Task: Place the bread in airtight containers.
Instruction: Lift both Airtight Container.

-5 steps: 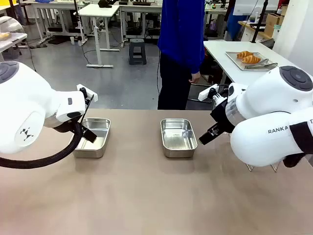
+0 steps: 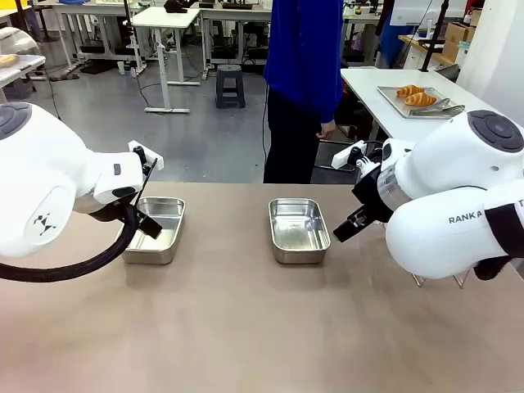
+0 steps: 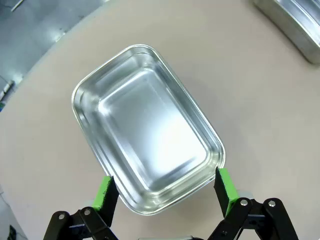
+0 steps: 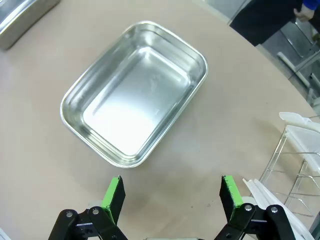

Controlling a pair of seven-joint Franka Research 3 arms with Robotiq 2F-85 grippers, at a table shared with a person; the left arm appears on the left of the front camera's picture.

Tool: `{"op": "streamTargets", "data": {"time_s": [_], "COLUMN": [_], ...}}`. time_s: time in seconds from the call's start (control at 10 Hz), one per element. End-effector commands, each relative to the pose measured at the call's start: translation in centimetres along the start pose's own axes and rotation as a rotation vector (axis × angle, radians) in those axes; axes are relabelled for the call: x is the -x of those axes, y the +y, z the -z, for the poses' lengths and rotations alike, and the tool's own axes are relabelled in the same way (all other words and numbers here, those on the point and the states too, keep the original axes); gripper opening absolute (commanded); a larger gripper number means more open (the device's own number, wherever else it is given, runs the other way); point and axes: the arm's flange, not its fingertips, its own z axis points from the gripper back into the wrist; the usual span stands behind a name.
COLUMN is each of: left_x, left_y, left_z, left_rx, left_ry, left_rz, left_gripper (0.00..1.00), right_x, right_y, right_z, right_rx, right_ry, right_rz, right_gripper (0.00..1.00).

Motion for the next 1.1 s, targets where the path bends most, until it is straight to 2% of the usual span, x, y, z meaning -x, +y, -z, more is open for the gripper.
{"op": "streamTargets", "data": {"time_s": [0.0,0.4,0.7,0.8,1.0], "left_x": [0.0,0.0,-5.4,-5.9,-3.8], "left_y": [0.0,0.0,7.9,10.5,16.4], "left_z": [0.0,0.0,-6.9,-9.4,-14.7], "left_rx": [0.000,0.000,0.126,0.185,0.336], "left_ry": [0.000,0.000,-0.087,-0.114,-0.200], "left_rz": [0.000,0.000,-0.050,-0.055,0.020], "left_gripper": [1.00,1.00,1.00,1.00,1.00], "right_x": [0.0,0.0,-6.7,-7.5,-6.2], "right_y": [0.0,0.0,-6.1,-8.1,-13.4], "right_z": [0.0,0.0,-8.2,-10.6,-15.0], "right_rx": [0.000,0.000,0.027,0.002,-0.107], "right_ry": [0.000,0.000,-0.102,-0.141,-0.220], "right_rz": [0.000,0.000,0.047,0.062,0.070], "right_gripper": [1.00,1.00,1.00,1.00,1.00]}}
